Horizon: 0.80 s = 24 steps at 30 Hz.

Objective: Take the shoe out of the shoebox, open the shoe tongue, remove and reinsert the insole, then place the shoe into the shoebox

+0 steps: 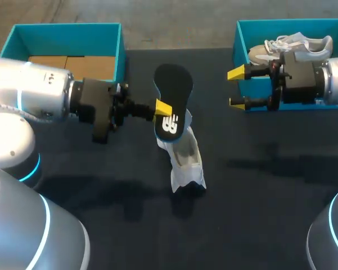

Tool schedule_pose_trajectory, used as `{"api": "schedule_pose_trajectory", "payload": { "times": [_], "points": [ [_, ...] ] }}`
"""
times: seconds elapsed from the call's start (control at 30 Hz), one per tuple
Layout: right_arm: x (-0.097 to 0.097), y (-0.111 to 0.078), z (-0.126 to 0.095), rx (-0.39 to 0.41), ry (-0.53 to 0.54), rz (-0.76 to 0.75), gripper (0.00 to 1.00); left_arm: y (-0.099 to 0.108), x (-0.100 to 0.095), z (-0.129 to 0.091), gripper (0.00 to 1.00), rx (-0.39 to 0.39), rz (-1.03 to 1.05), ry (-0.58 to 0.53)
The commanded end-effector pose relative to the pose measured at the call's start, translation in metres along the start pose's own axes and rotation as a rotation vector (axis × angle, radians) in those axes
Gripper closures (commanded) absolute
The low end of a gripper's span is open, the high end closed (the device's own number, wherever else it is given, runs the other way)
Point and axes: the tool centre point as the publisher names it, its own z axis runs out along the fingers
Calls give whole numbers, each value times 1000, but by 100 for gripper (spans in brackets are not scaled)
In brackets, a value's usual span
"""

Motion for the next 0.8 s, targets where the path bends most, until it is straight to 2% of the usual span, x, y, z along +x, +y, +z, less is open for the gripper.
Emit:
{"api": "schedule_pose_trajectory", "payload": {
  "times": [0.03,0.63,0.73,0.8],
  "points": [
    [3,5,11,37,-2,2,0,4,8,12,100,-19,16,-5],
    [8,-3,33,113,1,8,0,29,17,54,100,-68,107,2],
    [8,-2,34,115,2,6,7,30,18,60,100,-70,109,5],
    [8,-3,35,117,5,4,21,31,18,62,100,-75,110,3]
  ]
}}
